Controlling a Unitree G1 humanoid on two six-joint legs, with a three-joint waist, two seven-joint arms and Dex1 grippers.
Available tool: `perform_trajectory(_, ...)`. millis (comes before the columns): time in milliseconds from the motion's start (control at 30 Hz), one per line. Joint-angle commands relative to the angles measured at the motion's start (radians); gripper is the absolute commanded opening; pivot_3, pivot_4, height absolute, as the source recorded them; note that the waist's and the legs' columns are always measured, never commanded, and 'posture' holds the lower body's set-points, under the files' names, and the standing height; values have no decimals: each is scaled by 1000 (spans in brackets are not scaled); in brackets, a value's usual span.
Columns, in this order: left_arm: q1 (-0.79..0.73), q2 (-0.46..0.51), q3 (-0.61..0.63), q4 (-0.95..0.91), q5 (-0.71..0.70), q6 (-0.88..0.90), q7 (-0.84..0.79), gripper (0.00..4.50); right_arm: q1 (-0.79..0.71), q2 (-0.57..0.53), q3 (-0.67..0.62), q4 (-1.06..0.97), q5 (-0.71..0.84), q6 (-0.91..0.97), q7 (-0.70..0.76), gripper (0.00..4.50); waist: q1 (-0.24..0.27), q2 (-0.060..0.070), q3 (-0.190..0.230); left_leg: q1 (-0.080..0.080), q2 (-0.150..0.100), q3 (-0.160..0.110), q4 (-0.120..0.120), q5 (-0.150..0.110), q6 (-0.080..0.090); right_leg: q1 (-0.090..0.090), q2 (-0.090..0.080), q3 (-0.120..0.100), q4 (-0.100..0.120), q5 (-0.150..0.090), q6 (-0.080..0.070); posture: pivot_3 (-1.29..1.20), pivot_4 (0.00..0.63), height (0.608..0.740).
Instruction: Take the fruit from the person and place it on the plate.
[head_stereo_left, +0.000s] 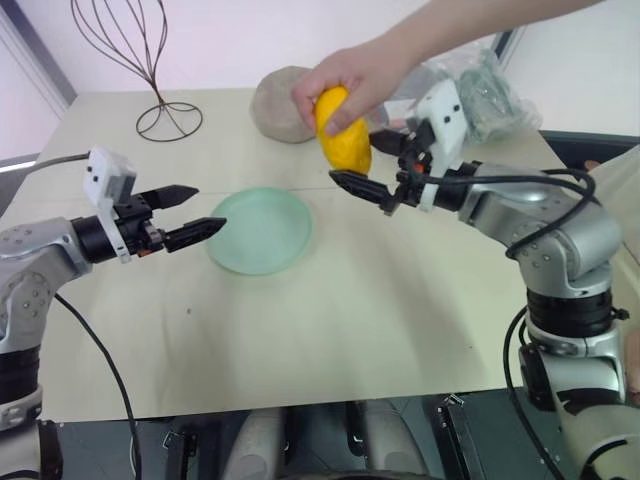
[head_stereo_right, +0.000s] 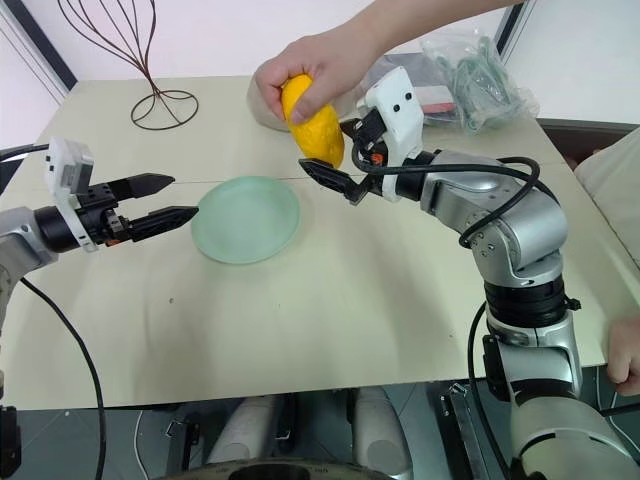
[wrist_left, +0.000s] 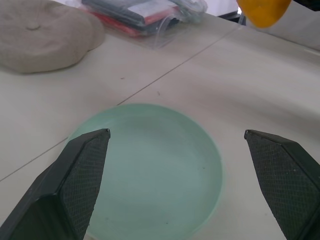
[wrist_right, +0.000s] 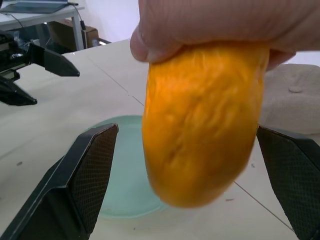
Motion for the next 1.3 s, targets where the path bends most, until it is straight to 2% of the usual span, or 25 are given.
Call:
perform_trajectory(33,1,15,39,-28,-14,-1,6,4500,-37,23,-3,4,-21,-23,-6,4460,0,0,0,0,0,0,0,0,0,0,0,0,0,0,0,0,150,740)
perform_trajectory(100,3,16,39,-30,-15,0,9,4500,-39,37,0,10,-30,-26,-6,4460,0,0,0,0,0,0,0,0,0,0,0,0,0,0,0,0,150,740)
perform_trajectory(133,5,17,41,-32,-16,0,9,4500,-41,46,2,13,-35,-28,-8,4239,0,0,0,0,0,0,0,0,0,0,0,0,0,0,0,0,150,740)
perform_trajectory(200,7,18,42,-33,-17,-1,11,4500,-43,58,3,17,-43,-31,-6,3575,0,0,0,0,0,0,0,0,0,0,0,0,0,0,0,0,150,740)
perform_trajectory(267,9,18,43,-35,-18,-1,13,4500,-45,66,4,17,-50,-30,-3,2594,-1,0,0,0,0,0,0,0,0,0,0,0,0,0,0,0,150,740)
perform_trajectory(300,10,18,43,-36,-19,0,14,4500,-45,69,5,15,-52,-29,-1,2444,-1,0,0,0,0,0,0,0,0,0,0,0,0,0,0,0,150,740)
perform_trajectory(567,18,18,52,-42,-21,3,16,4500,-48,82,6,10,-60,-17,4,2444,-2,0,0,0,0,0,0,0,0,0,0,0,0,0,0,0,150,740)
perform_trajectory(700,28,25,61,-42,-23,6,19,4500,-35,129,24,-6,-46,-1,-8,2444,-3,0,0,0,0,0,-1,0,0,0,0,0,0,0,0,0,150,740)
perform_trajectory(933,60,45,110,-48,-27,20,29,4500,-45,318,36,132,-74,-18,-102,2444,-6,0,0,0,0,0,-1,0,0,-1,0,0,0,0,0,0,150,740)
perform_trajectory(1167,103,54,156,-85,-46,39,47,4500,-97,508,-37,383,-71,-41,-192,2444,-6,1,0,0,0,0,-1,0,-1,-1,0,0,0,0,0,0,150,740)
perform_trajectory(1300,122,55,176,-111,-56,53,63,4500,-122,569,-62,505,-89,-58,-233,2444,-7,1,0,0,0,0,-2,0,-1,-2,0,0,0,0,-1,0,150,740)
